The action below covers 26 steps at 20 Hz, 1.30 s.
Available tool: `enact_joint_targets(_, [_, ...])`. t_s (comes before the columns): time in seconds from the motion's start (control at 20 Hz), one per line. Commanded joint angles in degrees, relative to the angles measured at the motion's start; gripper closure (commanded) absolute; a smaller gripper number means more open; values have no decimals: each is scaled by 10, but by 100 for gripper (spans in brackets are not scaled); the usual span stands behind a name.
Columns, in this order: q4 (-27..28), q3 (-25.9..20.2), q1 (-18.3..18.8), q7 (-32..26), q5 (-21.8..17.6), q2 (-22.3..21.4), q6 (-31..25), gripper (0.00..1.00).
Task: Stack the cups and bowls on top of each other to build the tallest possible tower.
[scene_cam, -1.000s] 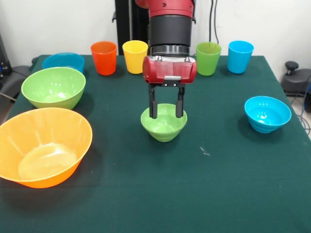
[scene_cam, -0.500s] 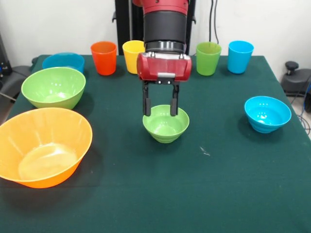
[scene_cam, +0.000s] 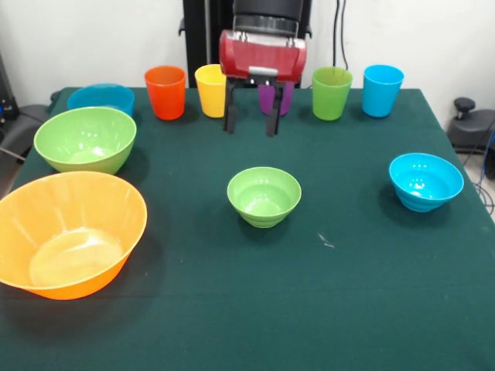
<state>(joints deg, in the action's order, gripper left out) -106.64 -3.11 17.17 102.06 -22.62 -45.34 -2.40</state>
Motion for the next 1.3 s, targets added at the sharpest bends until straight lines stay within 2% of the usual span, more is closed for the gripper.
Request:
enact_joint_targets(0.05, [-44, -71, 20, 36, 16, -11, -90, 0])
enact_joint_targets(0.4, [-72, -67, 12, 75, 22, 29, -45, 0])
enact_joint_targets(0.5, [-77, -47, -11, 96, 26, 34, -19, 0])
enact_joint_targets(0.6, [-74, -30, -32, 113, 40, 49, -16, 0])
enact_joint_targets(0.75, [-80, -22, -42, 111, 43, 54, -22, 0])
enact_joint_targets(0.9, [-86, -17, -48, 101, 47, 48, -51, 0])
enact_joint_targets(1.0, [-90, -18, -48, 98, 50, 41, -57, 0])
enact_joint_targets(1.25, [-103, -17, -52, 82, 67, 7, -124, 0])
enact_joint_targets(1.3, [-107, -16, -53, 82, 68, 2, -124, 0])
